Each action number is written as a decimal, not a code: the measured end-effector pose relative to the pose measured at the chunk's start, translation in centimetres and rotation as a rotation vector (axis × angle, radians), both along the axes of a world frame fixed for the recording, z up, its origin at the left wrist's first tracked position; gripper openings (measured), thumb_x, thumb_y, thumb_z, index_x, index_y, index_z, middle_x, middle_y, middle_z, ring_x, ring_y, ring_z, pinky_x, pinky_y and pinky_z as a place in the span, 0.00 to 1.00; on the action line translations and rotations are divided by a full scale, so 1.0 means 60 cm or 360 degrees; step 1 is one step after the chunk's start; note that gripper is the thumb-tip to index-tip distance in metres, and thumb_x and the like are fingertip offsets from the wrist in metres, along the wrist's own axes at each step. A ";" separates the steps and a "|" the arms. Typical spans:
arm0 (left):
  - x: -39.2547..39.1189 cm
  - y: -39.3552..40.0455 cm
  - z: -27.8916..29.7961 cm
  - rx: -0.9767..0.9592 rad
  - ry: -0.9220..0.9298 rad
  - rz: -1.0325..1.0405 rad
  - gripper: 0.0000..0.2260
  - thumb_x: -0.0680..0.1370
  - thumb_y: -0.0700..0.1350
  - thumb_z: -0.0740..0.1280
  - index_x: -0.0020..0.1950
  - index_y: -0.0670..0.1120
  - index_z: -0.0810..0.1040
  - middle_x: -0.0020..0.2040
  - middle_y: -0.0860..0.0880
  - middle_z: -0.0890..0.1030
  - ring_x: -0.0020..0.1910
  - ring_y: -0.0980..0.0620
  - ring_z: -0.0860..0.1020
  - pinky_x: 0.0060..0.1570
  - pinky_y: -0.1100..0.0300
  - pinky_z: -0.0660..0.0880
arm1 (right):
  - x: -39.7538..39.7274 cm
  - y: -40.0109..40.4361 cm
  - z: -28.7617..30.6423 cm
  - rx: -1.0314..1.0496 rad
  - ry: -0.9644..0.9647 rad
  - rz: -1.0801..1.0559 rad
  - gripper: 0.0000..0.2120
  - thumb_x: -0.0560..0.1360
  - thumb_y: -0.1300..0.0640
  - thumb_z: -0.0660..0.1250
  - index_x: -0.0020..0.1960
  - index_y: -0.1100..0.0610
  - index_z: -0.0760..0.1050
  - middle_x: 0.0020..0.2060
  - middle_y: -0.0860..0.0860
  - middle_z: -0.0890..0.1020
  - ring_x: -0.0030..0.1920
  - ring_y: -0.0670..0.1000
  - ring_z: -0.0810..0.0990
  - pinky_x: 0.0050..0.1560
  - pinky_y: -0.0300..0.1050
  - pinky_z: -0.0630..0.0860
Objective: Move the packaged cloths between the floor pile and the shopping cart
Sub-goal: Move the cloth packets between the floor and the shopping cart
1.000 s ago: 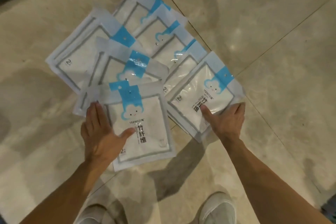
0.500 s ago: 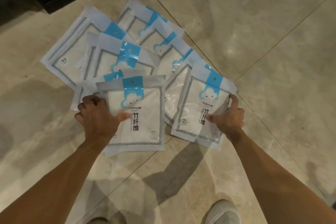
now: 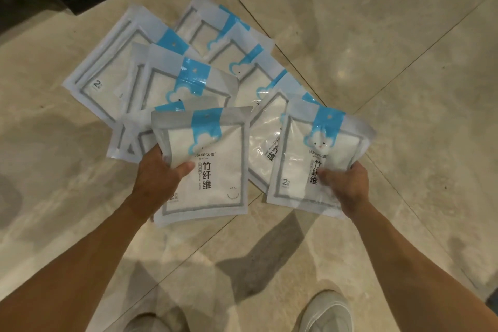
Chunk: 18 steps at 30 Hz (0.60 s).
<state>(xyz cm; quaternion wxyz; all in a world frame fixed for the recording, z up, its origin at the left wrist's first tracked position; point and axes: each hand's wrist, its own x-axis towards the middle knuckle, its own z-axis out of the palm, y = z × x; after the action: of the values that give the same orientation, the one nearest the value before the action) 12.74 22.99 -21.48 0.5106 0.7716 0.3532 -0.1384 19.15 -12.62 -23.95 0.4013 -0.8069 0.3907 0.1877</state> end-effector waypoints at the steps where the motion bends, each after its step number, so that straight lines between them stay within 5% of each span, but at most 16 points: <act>1: 0.001 0.000 0.004 -0.0028 -0.0029 0.0000 0.20 0.73 0.37 0.77 0.64 0.45 0.78 0.54 0.49 0.84 0.50 0.51 0.84 0.50 0.54 0.82 | -0.008 -0.010 0.006 0.0095 -0.0033 -0.0019 0.23 0.68 0.65 0.80 0.61 0.63 0.79 0.45 0.54 0.87 0.45 0.57 0.87 0.49 0.60 0.85; 4: 0.001 -0.005 0.014 -0.0064 -0.0104 -0.0010 0.25 0.72 0.36 0.77 0.66 0.48 0.74 0.55 0.52 0.83 0.50 0.56 0.83 0.43 0.63 0.78 | -0.025 -0.021 0.035 0.0273 -0.0069 0.0017 0.19 0.71 0.66 0.79 0.59 0.64 0.78 0.31 0.49 0.86 0.28 0.50 0.80 0.27 0.47 0.79; 6: -0.003 -0.007 0.026 -0.0051 -0.0091 -0.0023 0.23 0.72 0.36 0.77 0.63 0.49 0.76 0.50 0.56 0.82 0.44 0.64 0.82 0.39 0.69 0.78 | -0.033 -0.024 0.054 0.0374 -0.0096 -0.0012 0.17 0.70 0.67 0.80 0.55 0.67 0.78 0.28 0.55 0.83 0.22 0.50 0.74 0.20 0.41 0.72; 8: -0.009 -0.008 0.040 -0.0067 -0.0051 0.0008 0.18 0.71 0.36 0.78 0.57 0.49 0.80 0.46 0.56 0.84 0.40 0.63 0.84 0.44 0.62 0.82 | -0.034 -0.024 0.076 0.0457 -0.0131 -0.0052 0.15 0.69 0.68 0.79 0.51 0.70 0.79 0.30 0.60 0.81 0.22 0.51 0.72 0.21 0.39 0.69; 10: -0.013 -0.004 0.063 -0.0119 -0.0001 0.0048 0.13 0.71 0.37 0.79 0.50 0.50 0.82 0.44 0.53 0.86 0.42 0.54 0.86 0.47 0.52 0.83 | -0.030 -0.021 0.104 0.0540 -0.0154 -0.0087 0.10 0.69 0.70 0.77 0.49 0.68 0.81 0.35 0.59 0.84 0.31 0.56 0.79 0.31 0.46 0.76; 13: -0.015 0.006 0.115 -0.0169 -0.0014 0.0104 0.12 0.71 0.36 0.78 0.46 0.51 0.82 0.38 0.54 0.86 0.38 0.55 0.86 0.41 0.56 0.83 | -0.019 -0.011 0.166 0.0717 -0.0211 -0.0136 0.09 0.72 0.71 0.72 0.49 0.61 0.83 0.42 0.56 0.89 0.41 0.59 0.87 0.42 0.52 0.85; 16: -0.010 0.023 0.197 -0.0182 -0.0031 0.0175 0.09 0.70 0.36 0.79 0.48 0.42 0.83 0.37 0.46 0.87 0.35 0.44 0.84 0.35 0.51 0.81 | -0.009 0.007 0.251 0.0871 -0.0244 -0.0022 0.06 0.78 0.62 0.71 0.54 0.61 0.83 0.43 0.55 0.89 0.41 0.54 0.88 0.39 0.48 0.85; 18: -0.002 0.038 0.260 -0.0216 -0.0060 0.0221 0.10 0.70 0.36 0.79 0.48 0.38 0.83 0.37 0.42 0.86 0.31 0.45 0.82 0.31 0.54 0.79 | 0.000 0.022 0.318 0.0928 -0.0298 0.0025 0.06 0.79 0.61 0.70 0.53 0.62 0.82 0.40 0.53 0.88 0.37 0.50 0.87 0.34 0.42 0.82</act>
<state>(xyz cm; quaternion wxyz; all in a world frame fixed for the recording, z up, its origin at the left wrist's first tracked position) 12.61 25.26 -5.91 0.5766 0.7114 0.3859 -0.1117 19.14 -11.28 -4.88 0.6488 -0.6744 0.2755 0.2199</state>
